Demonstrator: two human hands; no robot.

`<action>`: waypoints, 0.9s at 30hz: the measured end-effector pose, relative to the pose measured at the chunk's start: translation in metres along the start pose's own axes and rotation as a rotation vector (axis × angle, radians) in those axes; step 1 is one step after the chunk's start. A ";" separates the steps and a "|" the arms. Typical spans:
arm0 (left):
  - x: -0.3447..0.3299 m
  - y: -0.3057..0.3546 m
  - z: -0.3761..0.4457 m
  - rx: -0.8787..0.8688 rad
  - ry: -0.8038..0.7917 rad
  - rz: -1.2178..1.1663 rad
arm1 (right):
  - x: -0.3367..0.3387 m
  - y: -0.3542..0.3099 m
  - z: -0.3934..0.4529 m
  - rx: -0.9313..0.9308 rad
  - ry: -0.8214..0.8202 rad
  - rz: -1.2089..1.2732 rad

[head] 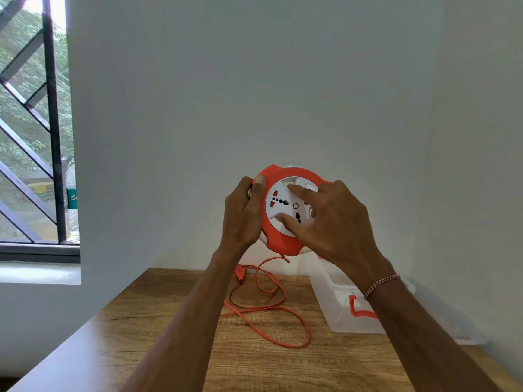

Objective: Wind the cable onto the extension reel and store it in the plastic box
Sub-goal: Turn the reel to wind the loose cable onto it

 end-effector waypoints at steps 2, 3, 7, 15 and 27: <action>0.000 0.001 0.000 0.002 -0.004 -0.002 | 0.002 0.001 0.001 0.053 0.024 0.015; -0.001 0.001 0.000 0.004 -0.003 -0.003 | 0.003 0.002 0.002 0.087 0.039 0.031; 0.000 0.002 0.000 0.000 0.007 -0.010 | 0.005 0.006 0.003 0.196 0.001 0.092; 0.000 0.004 -0.003 0.013 -0.005 -0.016 | 0.004 0.001 0.003 0.204 -0.266 0.014; -0.002 0.002 -0.004 -0.005 -0.014 0.001 | 0.010 0.004 -0.003 -0.012 -0.127 -0.078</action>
Point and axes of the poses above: each hand's wrist, its own z-axis towards the middle knuckle, its own x-axis out of the back of the hand, y = z × x, the point moved 2 cm from there along z, towards the middle knuckle, and after that the axes turned 13 degrees about x, right-handed, at the moved point
